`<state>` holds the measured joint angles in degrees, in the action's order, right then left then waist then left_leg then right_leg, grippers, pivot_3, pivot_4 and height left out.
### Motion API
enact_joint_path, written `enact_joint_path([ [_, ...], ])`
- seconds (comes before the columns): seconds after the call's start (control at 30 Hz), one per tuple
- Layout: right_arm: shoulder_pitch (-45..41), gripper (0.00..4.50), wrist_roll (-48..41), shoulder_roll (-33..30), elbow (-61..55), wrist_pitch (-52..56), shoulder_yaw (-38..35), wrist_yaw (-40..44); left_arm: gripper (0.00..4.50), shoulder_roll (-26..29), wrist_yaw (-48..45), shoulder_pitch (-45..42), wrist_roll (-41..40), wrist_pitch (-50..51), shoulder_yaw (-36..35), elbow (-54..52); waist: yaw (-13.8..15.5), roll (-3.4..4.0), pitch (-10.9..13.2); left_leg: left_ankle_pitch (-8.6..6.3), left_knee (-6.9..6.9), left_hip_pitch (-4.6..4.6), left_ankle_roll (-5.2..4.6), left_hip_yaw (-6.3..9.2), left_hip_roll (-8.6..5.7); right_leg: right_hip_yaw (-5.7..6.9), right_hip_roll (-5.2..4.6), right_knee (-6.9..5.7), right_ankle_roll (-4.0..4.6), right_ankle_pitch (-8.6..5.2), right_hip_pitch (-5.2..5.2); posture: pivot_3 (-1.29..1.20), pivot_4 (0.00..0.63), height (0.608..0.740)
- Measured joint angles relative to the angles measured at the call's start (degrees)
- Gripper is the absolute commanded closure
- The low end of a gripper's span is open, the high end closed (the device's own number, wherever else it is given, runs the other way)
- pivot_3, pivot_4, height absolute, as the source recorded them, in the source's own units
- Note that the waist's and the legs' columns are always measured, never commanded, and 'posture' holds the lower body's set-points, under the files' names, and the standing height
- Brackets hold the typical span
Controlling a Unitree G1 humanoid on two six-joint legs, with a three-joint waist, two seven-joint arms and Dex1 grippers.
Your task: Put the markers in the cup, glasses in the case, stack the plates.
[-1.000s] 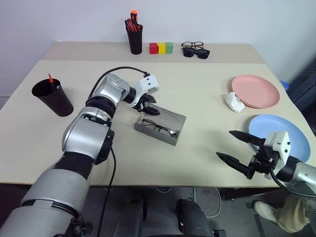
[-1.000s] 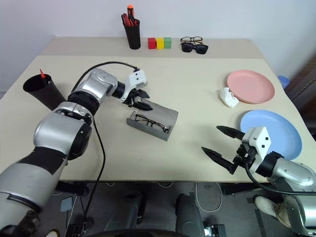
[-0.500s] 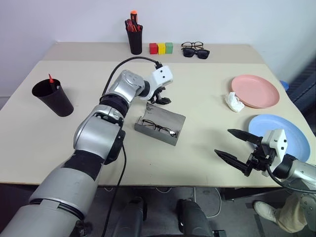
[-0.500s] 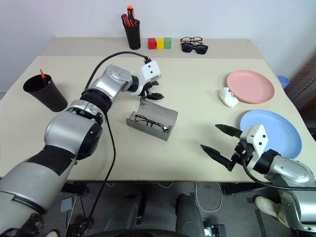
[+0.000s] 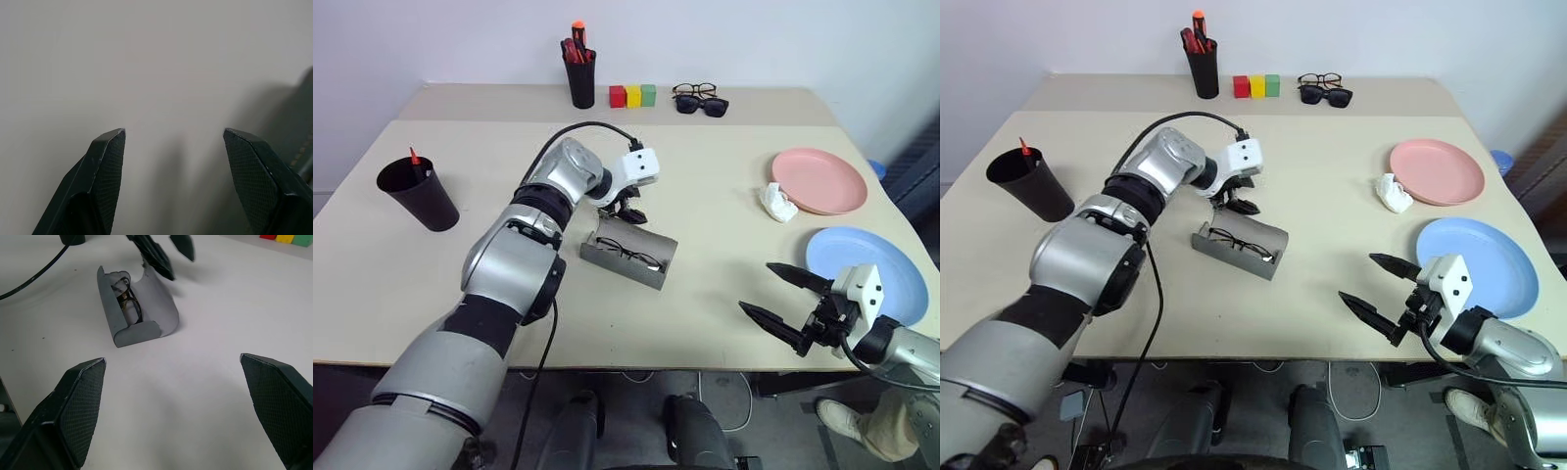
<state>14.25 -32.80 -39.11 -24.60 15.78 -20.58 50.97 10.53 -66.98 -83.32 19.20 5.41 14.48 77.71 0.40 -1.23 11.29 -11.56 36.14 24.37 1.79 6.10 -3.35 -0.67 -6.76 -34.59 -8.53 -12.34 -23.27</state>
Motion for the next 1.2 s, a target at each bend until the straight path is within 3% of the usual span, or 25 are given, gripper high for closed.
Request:
enact_joint_path([
  [0.23,-1.3,0.02,0.0,0.0,0.1,0.0,0.0,0.1,1.23,2.8,-15.7,0.4,0.1,3.0,1.4,-1.1,0.1,0.01,0.0,0.0,0.01,0.01,0.0,0.01,0.0,0.0,0.0,-0.01,0.18,0.11,0.0,0.0,0.15,0.74],
  [0.43,-2.2,0.02,0.9,0.0,1.5,0.4,0.0,-1.1,1.23,2.8,-21.5,5.2,-0.5,3.1,2.7,-5.9,0.2,0.03,0.0,0.0,0.04,-0.01,-0.01,0.01,0.01,-0.01,0.0,-0.03,0.19,0.11,0.02,0.0,0.15,0.74],
  [0.63,-3.7,0.02,3.4,0.1,3.9,1.4,-0.4,-6.5,1.23,3.0,-21.1,8.5,-3.1,6.5,1.7,-11.3,0.2,0.06,0.0,0.0,0.08,-0.05,-0.01,0.01,0.01,-0.05,0.0,-0.2,0.2,0.1,0.0,0.0,0.15,0.74],
  [0.77,-4.4,0.02,7.7,0.1,5.9,2.4,-0.8,-13.0,1.23,2.3,-11.2,9.6,-9.8,5.7,-6.0,-16.1,0.3,0.03,0.0,0.01,0.11,0.03,0.0,0.03,0.01,-0.08,-0.01,-0.36,0.19,0.09,-0.17,0.0,0.15,0.74],
  [0.93,-4.5,0.02,11.4,-0.4,12.4,3.0,-2.2,-16.1,1.23,0.3,-9.8,13.7,-17.5,12.6,-8.8,-36.8,0.2,0.16,-0.1,0.01,0.05,-0.06,0.0,-0.04,-0.03,-0.17,-0.03,-0.39,0.18,0.08,-0.09,0.0,0.15,0.74],
  [1.0,-4.8,0.0,12.4,-0.6,16.1,3.9,-2.3,-16.5,0.7,-0.8,-10.6,20.2,-18.9,16.6,-5.4,-47.3,0.1,0.35,-0.2,0.01,0.0,-0.23,-0.01,-0.14,-0.03,-0.28,-0.03,-0.43,0.19,0.08,-0.03,0.0,0.15,0.74],
  [1.07,-5.2,0.0,12.9,-0.6,18.5,3.9,-2.3,-16.4,0.03,-1.7,-10.4,25.0,-19.1,19.7,-1.7,-51.1,-0.2,0.42,-0.2,0.01,0.01,-0.31,-0.02,-0.19,-0.01,-0.34,0.02,-0.52,0.22,0.07,-0.05,0.0,0.15,0.74],
  [1.2,-5.5,0.0,13.5,-0.6,20.5,4.2,-2.3,-15.9,0.03,-2.1,-7.9,28.4,-19.7,25.2,2.1,-57.1,-1.2,0.43,-0.2,0.03,0.06,-0.35,-0.02,-0.18,0.04,-0.36,0.07,-0.57,0.38,-0.02,-0.04,0.0,0.15,0.74],
])
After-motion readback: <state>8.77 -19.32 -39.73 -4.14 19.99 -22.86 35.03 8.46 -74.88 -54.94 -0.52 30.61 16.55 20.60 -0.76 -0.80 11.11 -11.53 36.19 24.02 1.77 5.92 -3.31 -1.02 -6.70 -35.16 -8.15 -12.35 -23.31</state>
